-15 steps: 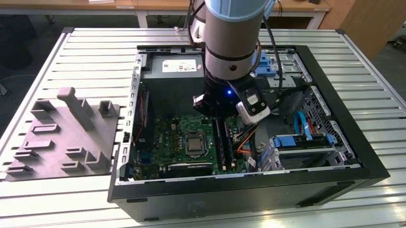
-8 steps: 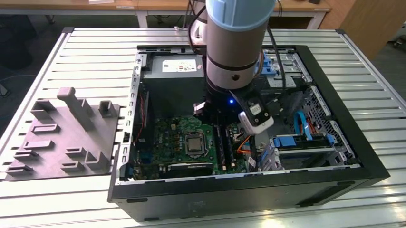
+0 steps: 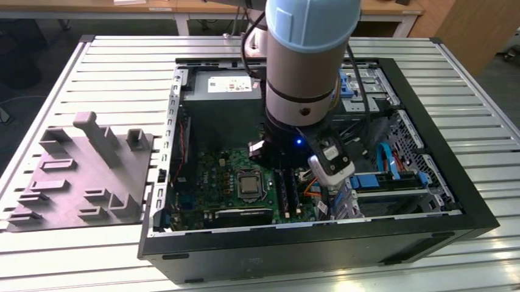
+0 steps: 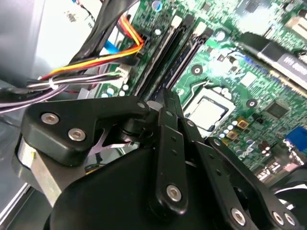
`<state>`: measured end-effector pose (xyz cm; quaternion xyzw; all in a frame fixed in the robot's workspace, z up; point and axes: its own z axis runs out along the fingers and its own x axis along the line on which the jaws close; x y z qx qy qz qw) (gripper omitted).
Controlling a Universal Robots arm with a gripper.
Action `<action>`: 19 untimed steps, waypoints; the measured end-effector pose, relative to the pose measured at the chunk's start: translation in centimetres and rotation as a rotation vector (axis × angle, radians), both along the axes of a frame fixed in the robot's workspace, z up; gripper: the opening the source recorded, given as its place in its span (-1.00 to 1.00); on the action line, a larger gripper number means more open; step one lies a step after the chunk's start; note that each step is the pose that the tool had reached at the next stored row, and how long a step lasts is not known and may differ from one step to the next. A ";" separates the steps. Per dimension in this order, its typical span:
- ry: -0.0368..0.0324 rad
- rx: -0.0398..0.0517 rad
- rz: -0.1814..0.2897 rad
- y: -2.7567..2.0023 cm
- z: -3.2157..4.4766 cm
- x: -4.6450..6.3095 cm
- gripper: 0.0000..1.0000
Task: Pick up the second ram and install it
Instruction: 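Press down the second ram until it locks into place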
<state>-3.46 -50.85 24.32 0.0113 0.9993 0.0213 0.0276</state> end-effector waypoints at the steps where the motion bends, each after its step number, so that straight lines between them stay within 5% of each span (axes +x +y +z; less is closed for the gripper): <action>1: 0.0000 0.0001 0.000 -0.15 -0.01 0.0 -0.80; 11: 0.0000 -0.0001 0.000 -1.33 -0.37 0.0 -0.80; 19: 0.0000 -0.0016 0.000 -1.45 -0.99 0.0 -0.80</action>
